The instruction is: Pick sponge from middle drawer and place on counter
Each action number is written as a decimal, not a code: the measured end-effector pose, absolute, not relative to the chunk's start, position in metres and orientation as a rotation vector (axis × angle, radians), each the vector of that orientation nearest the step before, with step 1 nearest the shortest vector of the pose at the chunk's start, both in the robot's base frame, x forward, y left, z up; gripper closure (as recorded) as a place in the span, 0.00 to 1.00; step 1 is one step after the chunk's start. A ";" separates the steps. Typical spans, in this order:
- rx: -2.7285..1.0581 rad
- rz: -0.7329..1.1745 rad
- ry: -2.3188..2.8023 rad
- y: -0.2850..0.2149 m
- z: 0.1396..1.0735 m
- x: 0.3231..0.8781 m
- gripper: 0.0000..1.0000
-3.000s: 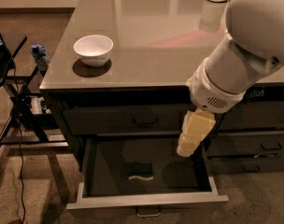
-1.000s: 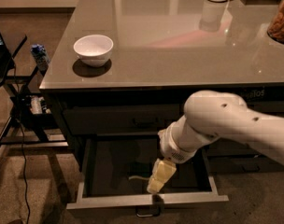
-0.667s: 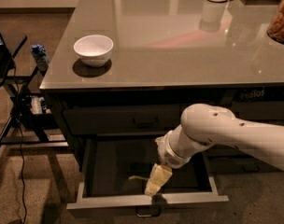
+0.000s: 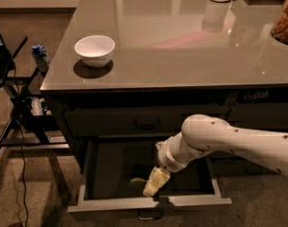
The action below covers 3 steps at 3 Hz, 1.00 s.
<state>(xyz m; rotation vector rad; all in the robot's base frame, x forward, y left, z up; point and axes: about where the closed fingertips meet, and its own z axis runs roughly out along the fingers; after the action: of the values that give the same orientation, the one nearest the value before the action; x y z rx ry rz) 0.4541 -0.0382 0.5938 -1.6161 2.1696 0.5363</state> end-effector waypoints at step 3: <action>-1.552 0.575 2.133 0.002 0.532 0.520 0.00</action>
Offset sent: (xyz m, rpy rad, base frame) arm 0.1008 0.0591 -0.0875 0.0857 -0.0272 -0.0457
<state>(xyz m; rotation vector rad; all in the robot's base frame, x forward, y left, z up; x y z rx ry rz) 0.5205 0.0017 0.5318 -1.5520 2.1329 0.5754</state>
